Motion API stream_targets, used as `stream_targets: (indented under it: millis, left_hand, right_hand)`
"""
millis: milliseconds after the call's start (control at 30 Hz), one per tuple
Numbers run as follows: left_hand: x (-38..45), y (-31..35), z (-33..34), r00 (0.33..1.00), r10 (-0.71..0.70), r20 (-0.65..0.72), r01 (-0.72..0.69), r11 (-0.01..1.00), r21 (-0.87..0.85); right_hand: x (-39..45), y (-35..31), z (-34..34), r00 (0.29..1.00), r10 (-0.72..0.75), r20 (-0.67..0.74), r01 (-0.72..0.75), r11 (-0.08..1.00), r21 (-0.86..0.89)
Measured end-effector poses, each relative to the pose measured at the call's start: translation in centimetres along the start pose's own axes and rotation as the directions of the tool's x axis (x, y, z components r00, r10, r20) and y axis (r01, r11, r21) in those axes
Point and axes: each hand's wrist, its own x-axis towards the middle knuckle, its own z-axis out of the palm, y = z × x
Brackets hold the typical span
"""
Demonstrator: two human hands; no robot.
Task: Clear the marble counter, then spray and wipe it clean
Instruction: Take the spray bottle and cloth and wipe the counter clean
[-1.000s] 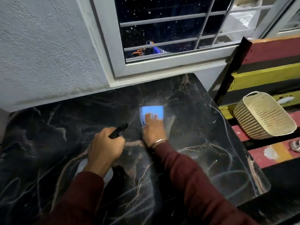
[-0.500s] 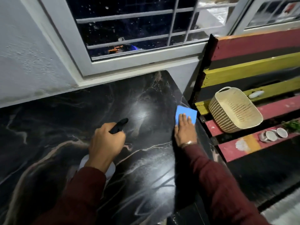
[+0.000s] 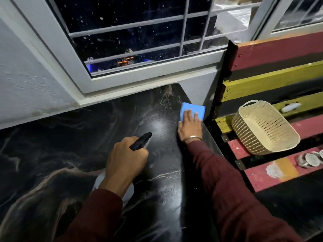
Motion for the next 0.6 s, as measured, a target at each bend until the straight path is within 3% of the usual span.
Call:
stream_targets:
  millis: [133, 167, 267, 367, 467, 600]
  left_hand:
    - [0.9, 0.2, 0.1, 0.999, -0.008, -0.039, 0.008, 1.0, -0.011]
    - [1.0, 0.0, 0.0, 0.999, -0.009, -0.043, 0.008, 1.0, -0.018]
    - [-0.5, 1.5, 1.0, 1.0, -0.011, -0.018, 0.01, 0.999, -0.035]
    - [-0.3, 1.5, 1.9, 0.999, -0.02, -0.034, 0.019, 0.999, -0.045]
    - [-0.9, 1.3, 2.4, 0.999, -0.004, -0.044, 0.002, 0.999, -0.048]
    - [-2.8, 0.1, 2.0, 0.999, 0.032, -0.029, -0.034, 0.998, -0.059]
  right_hand:
    - [-2.2, -1.3, 0.1, 0.898, -0.427, 0.103, 0.429, 0.903, 0.005]
    - [-2.6, -0.3, 0.0, 0.899, -0.429, 0.092, 0.428, 0.903, 0.027]
    - [-5.5, 5.9, -1.2, 0.978, -0.208, 0.029, 0.206, 0.978, 0.039]
    - [-9.6, 5.9, 0.0, 0.995, -0.098, -0.009, 0.098, 0.993, 0.068]
    - [-16.3, 1.8, 1.7, 0.964, -0.265, -0.026, 0.266, 0.96, 0.085]
    - [-22.9, -0.5, 1.9, 0.785, -0.614, 0.08, 0.61, 0.789, 0.066]
